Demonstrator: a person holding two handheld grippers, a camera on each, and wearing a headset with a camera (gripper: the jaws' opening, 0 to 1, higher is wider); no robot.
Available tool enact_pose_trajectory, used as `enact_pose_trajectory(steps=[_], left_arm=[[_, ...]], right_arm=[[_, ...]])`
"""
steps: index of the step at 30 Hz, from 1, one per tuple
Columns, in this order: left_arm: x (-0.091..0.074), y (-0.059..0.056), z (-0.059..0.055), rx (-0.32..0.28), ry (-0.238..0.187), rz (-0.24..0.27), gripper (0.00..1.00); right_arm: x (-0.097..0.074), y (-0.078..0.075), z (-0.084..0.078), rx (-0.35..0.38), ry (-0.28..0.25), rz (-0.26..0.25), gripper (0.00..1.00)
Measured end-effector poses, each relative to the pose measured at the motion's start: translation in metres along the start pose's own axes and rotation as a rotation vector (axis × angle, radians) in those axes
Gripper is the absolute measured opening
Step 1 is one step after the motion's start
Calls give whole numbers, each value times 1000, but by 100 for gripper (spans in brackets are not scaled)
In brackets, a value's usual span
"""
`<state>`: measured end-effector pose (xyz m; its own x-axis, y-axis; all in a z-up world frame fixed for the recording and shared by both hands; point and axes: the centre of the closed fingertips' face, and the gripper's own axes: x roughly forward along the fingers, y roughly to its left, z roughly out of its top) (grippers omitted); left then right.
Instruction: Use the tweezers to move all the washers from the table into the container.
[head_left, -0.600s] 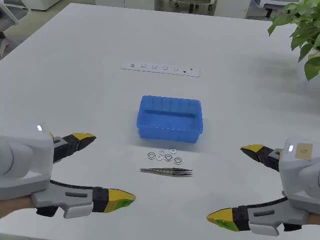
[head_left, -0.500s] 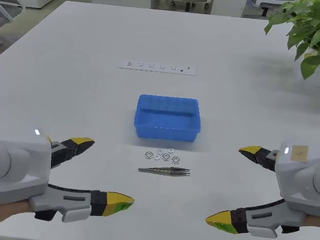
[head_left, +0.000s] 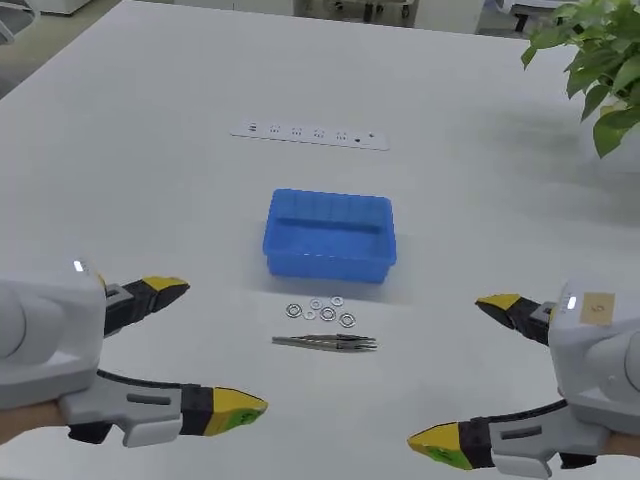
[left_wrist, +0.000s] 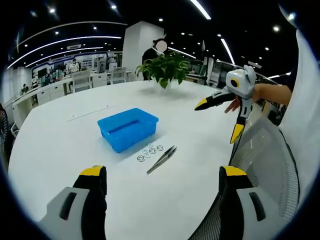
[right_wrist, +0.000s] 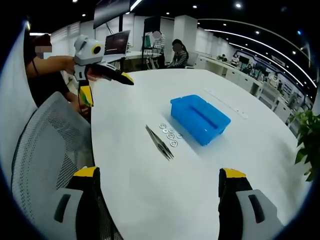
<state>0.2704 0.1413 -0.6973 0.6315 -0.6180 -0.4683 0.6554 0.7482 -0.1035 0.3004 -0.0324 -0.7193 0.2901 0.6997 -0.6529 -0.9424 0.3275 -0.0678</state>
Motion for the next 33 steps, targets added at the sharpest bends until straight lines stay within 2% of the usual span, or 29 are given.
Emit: enact_pose_trajectory(steps=[16,26,33], left_arm=[[-4,1,-2,-5,6,11,99],[-4,3,0,-3,5,16,99],[-1,5,-4,-7,17,16,99]], right_arm=[[3,1,2,-4,-2,11,100],[3,2,-2,-2,4,18,100],[6,0,-4,6,5,19,100]])
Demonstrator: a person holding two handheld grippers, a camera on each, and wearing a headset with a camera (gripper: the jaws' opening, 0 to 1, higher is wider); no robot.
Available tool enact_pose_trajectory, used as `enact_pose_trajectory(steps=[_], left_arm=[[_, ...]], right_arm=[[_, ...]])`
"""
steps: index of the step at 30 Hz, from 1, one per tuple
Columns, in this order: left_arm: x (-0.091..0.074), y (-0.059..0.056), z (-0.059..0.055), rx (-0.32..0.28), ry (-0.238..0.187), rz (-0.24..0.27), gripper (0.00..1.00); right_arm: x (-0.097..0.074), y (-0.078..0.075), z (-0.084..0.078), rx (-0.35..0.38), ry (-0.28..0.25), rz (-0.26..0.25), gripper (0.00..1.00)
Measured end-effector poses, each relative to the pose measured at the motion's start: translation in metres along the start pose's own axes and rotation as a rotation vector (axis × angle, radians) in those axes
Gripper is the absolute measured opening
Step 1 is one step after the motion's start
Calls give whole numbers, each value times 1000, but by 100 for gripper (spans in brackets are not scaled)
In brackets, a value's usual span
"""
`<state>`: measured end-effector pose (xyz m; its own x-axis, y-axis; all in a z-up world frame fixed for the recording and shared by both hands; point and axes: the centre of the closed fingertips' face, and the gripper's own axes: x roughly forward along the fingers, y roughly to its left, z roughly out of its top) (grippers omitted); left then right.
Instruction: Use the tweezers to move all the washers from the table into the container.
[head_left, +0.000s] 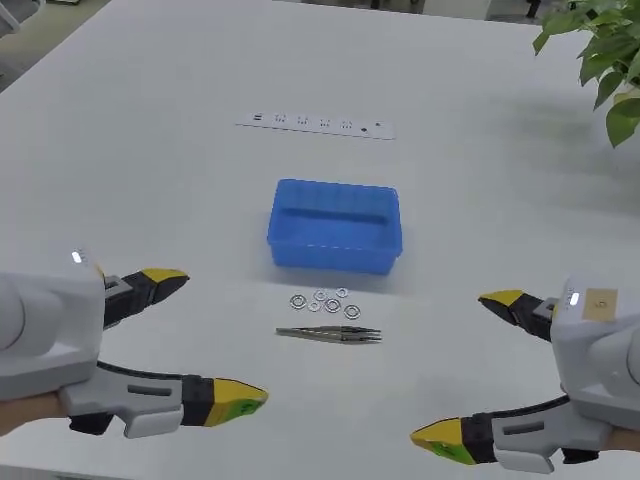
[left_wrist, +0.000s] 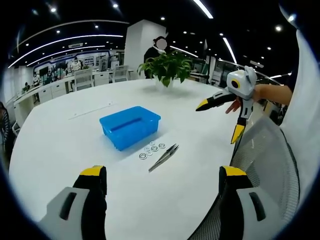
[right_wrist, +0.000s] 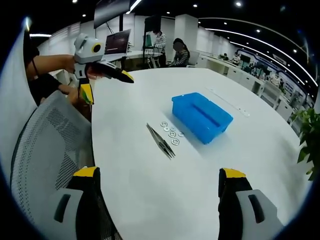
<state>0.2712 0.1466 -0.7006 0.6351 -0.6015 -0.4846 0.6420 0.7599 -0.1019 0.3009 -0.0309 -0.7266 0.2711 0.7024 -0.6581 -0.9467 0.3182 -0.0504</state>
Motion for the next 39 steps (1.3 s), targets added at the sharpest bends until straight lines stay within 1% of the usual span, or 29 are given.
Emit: enact_pose_trajectory(steps=[5,9,12,22,23,28,29,30,31,32,34,37,38,39], left_arm=[[2,2,-3,-1,10,4,99],[3,1,-3,-6,6,-3,98],[4,3,-4,-7,6,3,98],[8,7,-9,-13,10,19,98],[10,5,-9,-25,7,6,98],[20,5,-12,-19,17,3,97],[23,4,-13,-8,23,3,96],[28,2,-16,13,39,-7,96],[30,0,-17,19,49,-13,95],[35,0,-20,29,62,-12,94],[41,2,-21,53,74,0,91],[50,5,-23,55,91,4,82],[52,6,-24,53,96,6,79],[57,8,-23,50,93,9,74]], right_arm=[[2,-3,1,1,-3,2,100],[4,-4,3,-3,-7,5,100],[5,-4,4,-3,-10,8,100],[10,-11,9,-4,-28,-7,96],[11,-12,9,-5,-26,-6,95],[13,-14,9,-3,-23,4,92],[14,-14,9,0,-22,6,92],[15,-14,8,1,-21,9,90],[17,-14,7,0,-15,16,88],[18,-13,7,0,-9,21,85],[23,-13,7,-8,1,29,81],[32,-11,10,-2,5,51,76],[36,-11,13,-15,-5,56,74],[39,-11,15,-18,-4,61,72]])
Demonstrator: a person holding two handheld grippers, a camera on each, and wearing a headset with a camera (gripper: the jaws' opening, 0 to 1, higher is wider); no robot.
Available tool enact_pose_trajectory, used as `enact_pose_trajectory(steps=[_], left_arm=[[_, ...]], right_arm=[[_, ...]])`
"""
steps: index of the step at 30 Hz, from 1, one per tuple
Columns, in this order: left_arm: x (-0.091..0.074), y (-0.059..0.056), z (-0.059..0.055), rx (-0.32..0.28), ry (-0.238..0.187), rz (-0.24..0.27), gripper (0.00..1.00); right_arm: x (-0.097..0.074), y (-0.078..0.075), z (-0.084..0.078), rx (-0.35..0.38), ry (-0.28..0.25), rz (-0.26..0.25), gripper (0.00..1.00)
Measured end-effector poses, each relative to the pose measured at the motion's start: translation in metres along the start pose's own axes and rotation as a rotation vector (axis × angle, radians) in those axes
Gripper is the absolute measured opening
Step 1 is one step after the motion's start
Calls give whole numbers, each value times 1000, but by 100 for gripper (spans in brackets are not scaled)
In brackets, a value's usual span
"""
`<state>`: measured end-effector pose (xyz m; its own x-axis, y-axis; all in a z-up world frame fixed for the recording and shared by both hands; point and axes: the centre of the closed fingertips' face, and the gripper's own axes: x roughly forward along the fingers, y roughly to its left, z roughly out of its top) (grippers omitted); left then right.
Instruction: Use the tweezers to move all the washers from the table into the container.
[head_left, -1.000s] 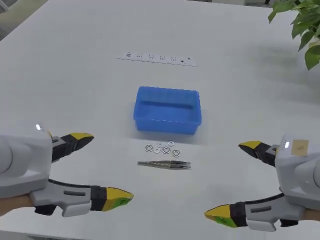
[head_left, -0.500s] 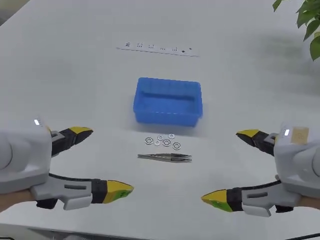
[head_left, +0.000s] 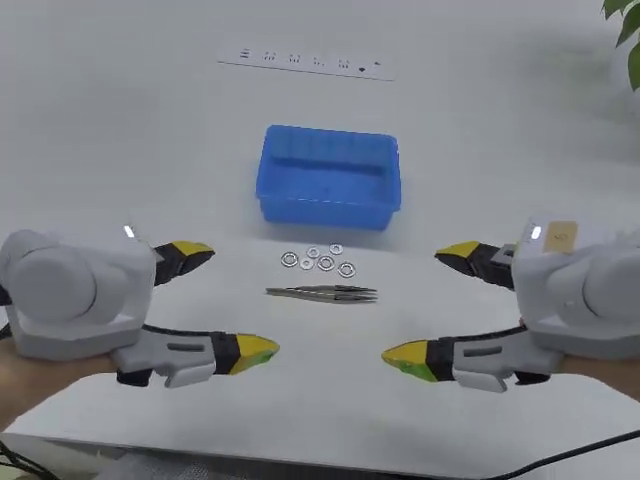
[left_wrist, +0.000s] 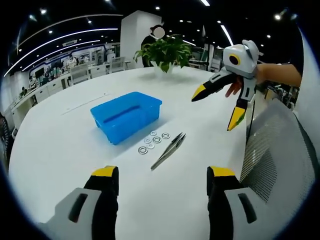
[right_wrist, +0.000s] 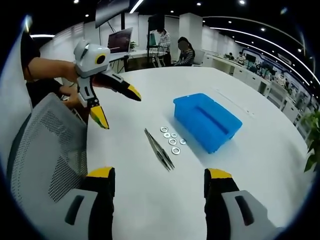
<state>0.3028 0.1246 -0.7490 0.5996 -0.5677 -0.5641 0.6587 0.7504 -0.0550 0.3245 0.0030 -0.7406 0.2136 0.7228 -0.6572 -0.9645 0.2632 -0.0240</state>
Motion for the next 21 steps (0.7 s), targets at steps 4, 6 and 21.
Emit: enact_pose_trajectory(steps=[4,6,21], left_arm=[[17,1,-2,27,33,-26,68],[23,-3,-8,54,80,-70,63],[61,-8,-15,235,217,-182,39]], right_arm=[[16,0,6,-43,16,32,63],[24,2,10,-66,15,64,56],[80,9,10,-222,141,203,20]])
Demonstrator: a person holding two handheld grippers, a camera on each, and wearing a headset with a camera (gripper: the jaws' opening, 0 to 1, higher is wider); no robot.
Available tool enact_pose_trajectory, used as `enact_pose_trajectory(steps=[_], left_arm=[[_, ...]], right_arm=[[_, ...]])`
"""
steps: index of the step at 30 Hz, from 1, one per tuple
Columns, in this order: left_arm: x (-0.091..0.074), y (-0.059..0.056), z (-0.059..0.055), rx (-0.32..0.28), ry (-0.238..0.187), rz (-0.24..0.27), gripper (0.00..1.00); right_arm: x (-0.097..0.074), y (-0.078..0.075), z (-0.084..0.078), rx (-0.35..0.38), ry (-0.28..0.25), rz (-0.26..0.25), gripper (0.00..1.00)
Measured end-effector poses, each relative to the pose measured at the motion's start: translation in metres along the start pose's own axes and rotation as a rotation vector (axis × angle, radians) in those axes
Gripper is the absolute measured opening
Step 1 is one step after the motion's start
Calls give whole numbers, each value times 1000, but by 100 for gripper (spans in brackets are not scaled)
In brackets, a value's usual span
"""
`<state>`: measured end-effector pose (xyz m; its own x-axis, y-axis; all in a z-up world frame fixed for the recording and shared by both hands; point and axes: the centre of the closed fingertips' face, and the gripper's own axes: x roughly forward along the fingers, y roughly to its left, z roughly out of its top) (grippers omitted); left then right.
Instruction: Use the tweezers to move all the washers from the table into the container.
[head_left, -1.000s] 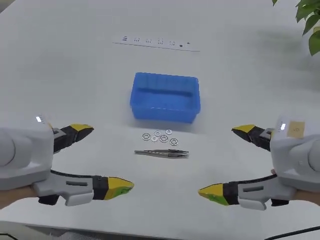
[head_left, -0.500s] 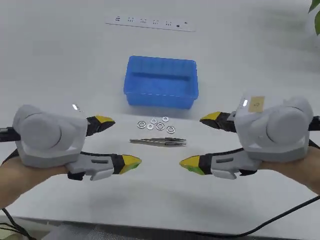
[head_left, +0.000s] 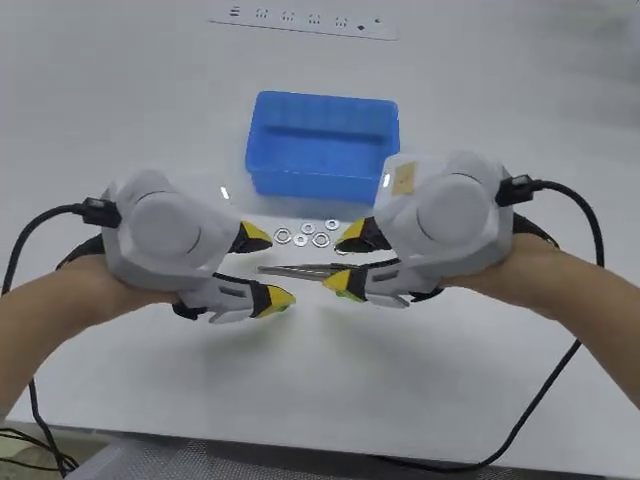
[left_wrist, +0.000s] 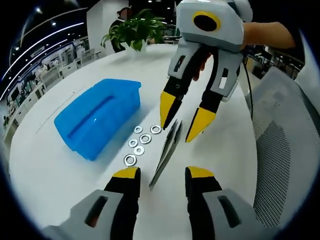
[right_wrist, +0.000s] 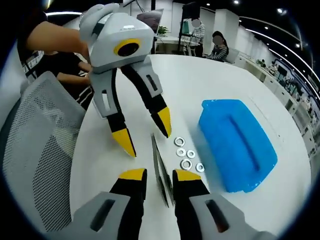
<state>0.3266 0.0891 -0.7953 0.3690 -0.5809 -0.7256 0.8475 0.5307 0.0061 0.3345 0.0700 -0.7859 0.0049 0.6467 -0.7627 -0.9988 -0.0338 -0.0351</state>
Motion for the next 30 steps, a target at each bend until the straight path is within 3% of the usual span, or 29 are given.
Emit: enact_pose_trajectory(steps=[4,5,9,11,14,17,21,26,30], left_arm=[[5,-1,-3,30,27,-18,36],[5,-2,-2,9,18,-35,35],[7,3,0,40,25,-31,31],[9,4,1,48,27,-36,29],[12,1,3,108,22,-61,22],[15,0,5,119,33,-69,17],[17,-2,4,188,67,-83,14],[16,-6,5,183,84,-94,11],[14,-8,5,198,94,-88,10]], right_arm=[[5,0,-8,-18,57,17,19],[5,0,-9,-21,61,16,19],[4,0,-15,-37,79,15,17],[4,-2,-15,-38,82,9,12],[5,-6,-18,-18,90,6,3],[2,0,-18,-35,74,26,3],[2,-2,-17,-31,68,7,5],[1,-4,-19,-31,80,3,15],[-2,-2,-18,-30,73,10,15]])
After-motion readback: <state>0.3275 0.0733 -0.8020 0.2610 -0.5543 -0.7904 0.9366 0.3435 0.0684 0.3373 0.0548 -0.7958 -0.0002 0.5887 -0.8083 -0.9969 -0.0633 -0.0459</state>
